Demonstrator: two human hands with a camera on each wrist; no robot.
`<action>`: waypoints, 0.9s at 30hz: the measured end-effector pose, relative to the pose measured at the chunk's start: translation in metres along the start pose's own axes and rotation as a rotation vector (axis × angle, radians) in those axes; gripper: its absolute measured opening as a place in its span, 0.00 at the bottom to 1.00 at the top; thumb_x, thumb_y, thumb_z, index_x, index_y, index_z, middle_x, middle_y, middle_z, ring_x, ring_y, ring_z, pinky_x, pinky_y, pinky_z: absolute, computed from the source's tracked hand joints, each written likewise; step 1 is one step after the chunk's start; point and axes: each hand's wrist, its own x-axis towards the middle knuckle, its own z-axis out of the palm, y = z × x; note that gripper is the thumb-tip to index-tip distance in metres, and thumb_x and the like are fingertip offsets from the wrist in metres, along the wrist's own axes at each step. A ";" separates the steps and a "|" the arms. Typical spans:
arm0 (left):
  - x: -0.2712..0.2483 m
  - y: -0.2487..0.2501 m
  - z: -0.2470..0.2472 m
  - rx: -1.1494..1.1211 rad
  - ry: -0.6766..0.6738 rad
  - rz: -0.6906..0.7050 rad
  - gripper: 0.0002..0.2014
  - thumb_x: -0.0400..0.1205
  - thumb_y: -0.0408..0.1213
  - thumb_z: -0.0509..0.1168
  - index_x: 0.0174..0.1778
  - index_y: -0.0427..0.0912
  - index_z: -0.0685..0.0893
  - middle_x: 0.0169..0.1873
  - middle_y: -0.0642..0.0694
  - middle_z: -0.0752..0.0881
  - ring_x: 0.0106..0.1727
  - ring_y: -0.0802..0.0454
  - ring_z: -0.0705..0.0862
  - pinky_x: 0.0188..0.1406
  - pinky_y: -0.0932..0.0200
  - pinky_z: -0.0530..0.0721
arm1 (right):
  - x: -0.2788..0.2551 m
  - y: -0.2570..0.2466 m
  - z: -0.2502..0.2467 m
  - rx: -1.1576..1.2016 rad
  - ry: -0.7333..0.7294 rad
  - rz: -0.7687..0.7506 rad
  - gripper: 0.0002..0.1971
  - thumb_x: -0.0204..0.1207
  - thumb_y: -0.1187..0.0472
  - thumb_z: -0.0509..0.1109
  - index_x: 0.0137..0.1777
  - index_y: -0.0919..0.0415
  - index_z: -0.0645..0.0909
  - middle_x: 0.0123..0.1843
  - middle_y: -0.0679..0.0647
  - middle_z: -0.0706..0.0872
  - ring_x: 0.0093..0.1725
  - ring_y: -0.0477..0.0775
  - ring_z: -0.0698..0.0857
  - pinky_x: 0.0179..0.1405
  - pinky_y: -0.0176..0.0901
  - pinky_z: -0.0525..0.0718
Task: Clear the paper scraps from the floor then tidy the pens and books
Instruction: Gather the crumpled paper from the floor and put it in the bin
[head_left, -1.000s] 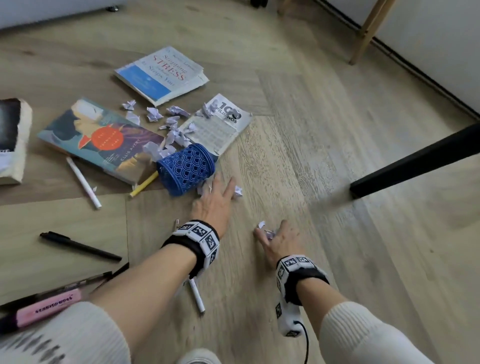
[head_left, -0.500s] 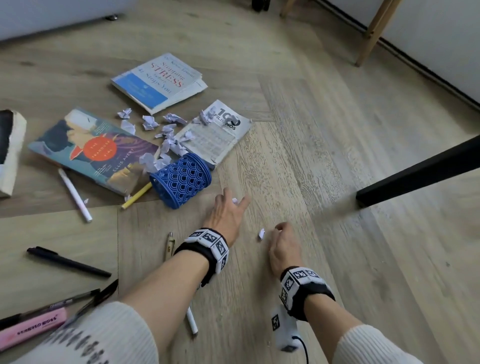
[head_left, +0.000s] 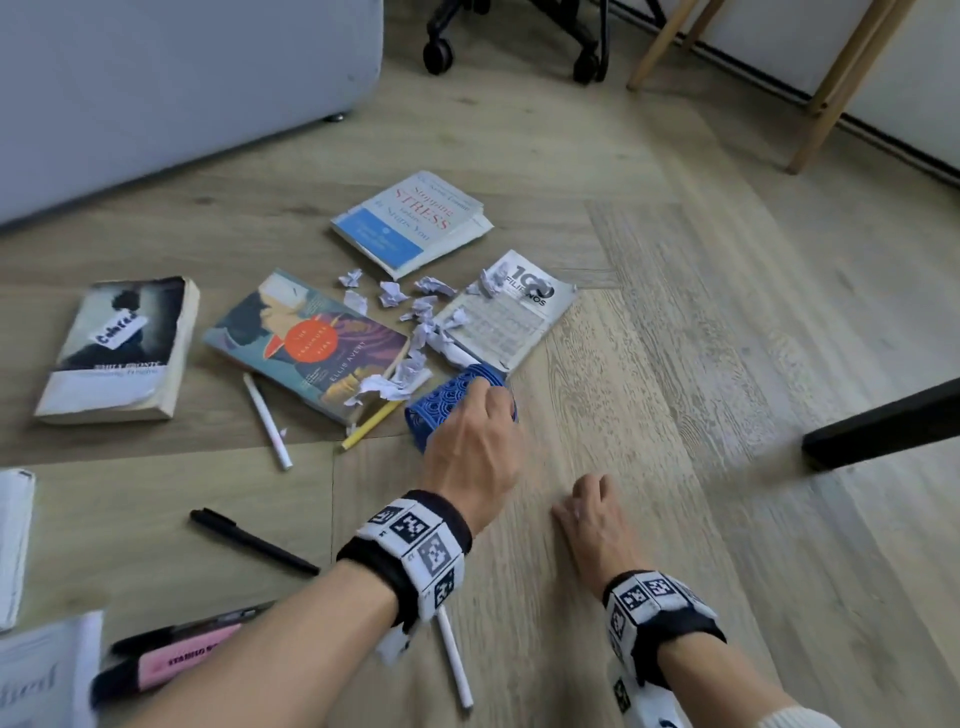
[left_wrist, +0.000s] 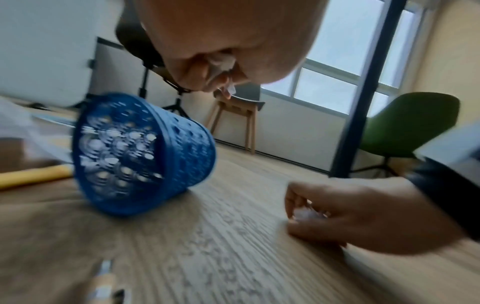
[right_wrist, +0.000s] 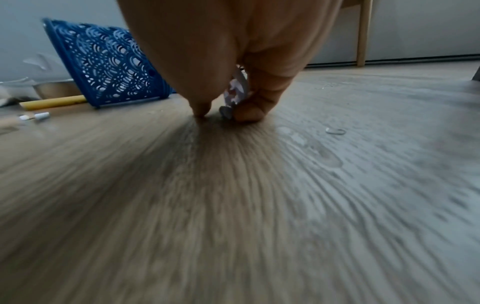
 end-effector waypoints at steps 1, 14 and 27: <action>0.002 -0.007 -0.006 0.042 0.070 -0.084 0.12 0.84 0.43 0.52 0.44 0.39 0.76 0.43 0.43 0.76 0.32 0.47 0.78 0.26 0.56 0.73 | -0.003 -0.001 0.002 -0.024 -0.007 -0.017 0.04 0.82 0.64 0.62 0.52 0.64 0.74 0.50 0.58 0.74 0.42 0.59 0.77 0.40 0.49 0.81; 0.001 -0.033 -0.046 -0.287 -0.119 -0.501 0.21 0.79 0.47 0.67 0.27 0.40 0.69 0.25 0.44 0.74 0.31 0.43 0.74 0.29 0.55 0.69 | 0.017 -0.033 -0.021 0.421 0.001 0.152 0.13 0.79 0.71 0.56 0.47 0.55 0.78 0.38 0.53 0.83 0.40 0.57 0.82 0.40 0.45 0.79; -0.060 -0.178 -0.173 0.615 -0.325 -0.628 0.09 0.84 0.40 0.62 0.56 0.41 0.81 0.58 0.41 0.79 0.56 0.40 0.85 0.49 0.49 0.80 | 0.078 -0.196 -0.025 0.025 0.025 -0.337 0.31 0.75 0.35 0.65 0.67 0.60 0.70 0.58 0.58 0.84 0.59 0.61 0.82 0.52 0.51 0.78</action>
